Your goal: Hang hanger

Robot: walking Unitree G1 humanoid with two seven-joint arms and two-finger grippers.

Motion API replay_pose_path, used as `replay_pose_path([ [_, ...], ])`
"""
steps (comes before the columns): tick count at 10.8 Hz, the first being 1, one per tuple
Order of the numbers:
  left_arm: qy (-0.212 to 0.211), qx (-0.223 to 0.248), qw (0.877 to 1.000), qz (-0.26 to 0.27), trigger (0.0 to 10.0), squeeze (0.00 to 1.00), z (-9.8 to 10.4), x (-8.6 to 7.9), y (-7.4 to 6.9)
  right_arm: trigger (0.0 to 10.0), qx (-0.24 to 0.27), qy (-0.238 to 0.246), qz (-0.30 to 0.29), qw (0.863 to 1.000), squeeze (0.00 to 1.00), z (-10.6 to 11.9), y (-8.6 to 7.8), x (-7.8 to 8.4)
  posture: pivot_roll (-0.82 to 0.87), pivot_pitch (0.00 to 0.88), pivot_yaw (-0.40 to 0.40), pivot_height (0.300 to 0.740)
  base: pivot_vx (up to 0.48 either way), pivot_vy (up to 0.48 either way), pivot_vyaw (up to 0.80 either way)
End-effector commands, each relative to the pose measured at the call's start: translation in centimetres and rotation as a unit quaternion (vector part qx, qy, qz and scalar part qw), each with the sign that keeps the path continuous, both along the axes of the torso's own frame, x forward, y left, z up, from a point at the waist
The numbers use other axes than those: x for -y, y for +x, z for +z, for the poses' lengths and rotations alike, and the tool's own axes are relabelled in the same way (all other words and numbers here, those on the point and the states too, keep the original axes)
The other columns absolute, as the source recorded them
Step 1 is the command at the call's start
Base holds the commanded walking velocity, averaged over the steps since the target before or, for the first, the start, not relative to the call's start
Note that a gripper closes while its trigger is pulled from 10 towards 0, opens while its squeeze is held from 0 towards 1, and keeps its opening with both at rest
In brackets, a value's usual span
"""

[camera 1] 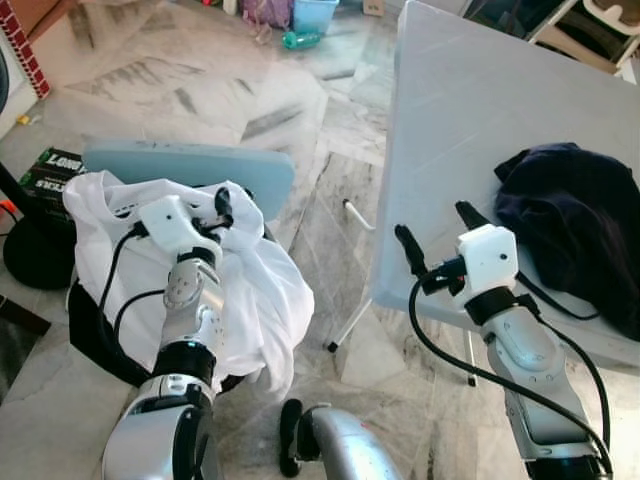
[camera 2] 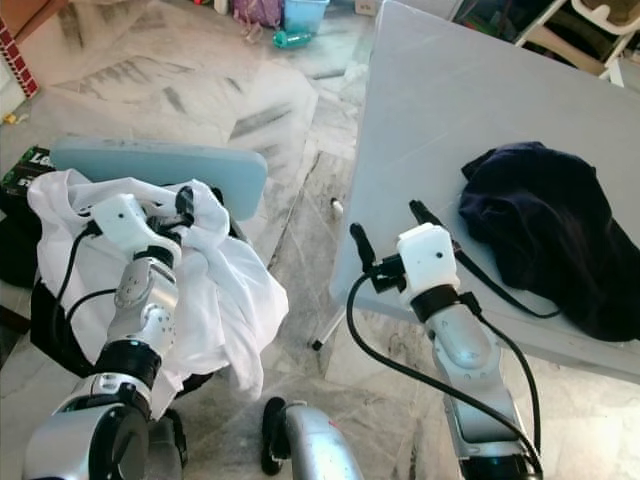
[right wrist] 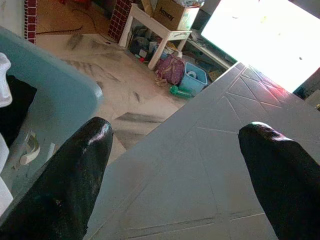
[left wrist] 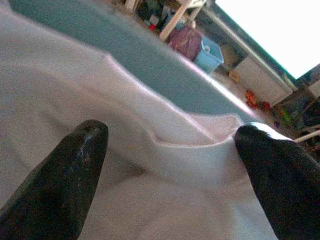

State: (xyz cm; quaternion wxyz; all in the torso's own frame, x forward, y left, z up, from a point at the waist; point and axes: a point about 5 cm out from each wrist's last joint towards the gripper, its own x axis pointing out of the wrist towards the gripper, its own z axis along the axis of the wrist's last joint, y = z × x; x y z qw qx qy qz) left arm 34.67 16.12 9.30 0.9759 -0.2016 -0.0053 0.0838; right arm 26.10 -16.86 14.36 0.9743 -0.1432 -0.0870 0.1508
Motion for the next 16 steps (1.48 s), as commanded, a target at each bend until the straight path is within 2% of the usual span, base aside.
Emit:
replay_pose_path([
  [1, -0.010, -0.017, 1.000, -0.008, 2.6, 0.00, -0.7, 0.8, -0.1, 10.0, -0.010, -0.007, -0.003, 1.000, 0.00, -0.4, 0.0, 0.4, -0.16, 0.217, -0.242, 0.740, 0.000, 0.000, 0.00],
  [2, -0.018, -0.023, 1.000, -0.011, 10.0, 0.00, -1.1, 1.1, -0.2, 10.0, -0.016, -0.005, 0.006, 1.000, 0.00, -0.5, -0.1, 0.2, -0.16, 0.217, -0.242, 0.740, 0.000, 0.000, 0.00],
  [4, -0.025, -0.017, 0.999, -0.029, 10.0, 0.00, -1.2, 2.3, -0.3, 10.0, -0.034, 0.005, 0.040, 0.999, 0.00, -0.9, -0.3, -0.4, -0.16, 0.214, -0.241, 0.740, 0.000, 0.000, 0.00],
  [6, -0.018, -0.014, 0.999, -0.039, 10.0, 0.00, -1.2, 3.0, -0.2, 10.0, -0.033, 0.007, 0.044, 0.998, 0.00, -0.8, -0.2, -0.7, -0.16, 0.210, -0.243, 0.740, 0.000, 0.000, 0.00],
  [7, -0.022, -0.015, 0.999, -0.034, 3.6, 0.00, -1.1, 2.9, -0.1, 10.0, -0.032, 0.006, 0.043, 0.999, 0.00, -0.8, -0.2, -0.7, -0.16, 0.210, -0.241, 0.740, 0.000, 0.000, 0.00],
  [8, -0.029, -0.020, 0.999, -0.031, 0.0, 0.00, -1.3, 2.7, 0.0, 10.0, -0.032, 0.005, 0.042, 0.999, 0.00, -0.8, -0.2, -0.6, -0.16, 0.209, -0.241, 0.740, 0.000, 0.000, 0.00],
  [16, -0.018, -0.016, 1.000, -0.020, 0.0, 0.00, -1.3, 2.0, 0.0, 10.0, -0.030, 0.006, 0.042, 0.999, 0.00, -0.9, -0.1, -0.8, -0.16, 0.206, -0.234, 0.740, 0.000, 0.000, 0.00],
])
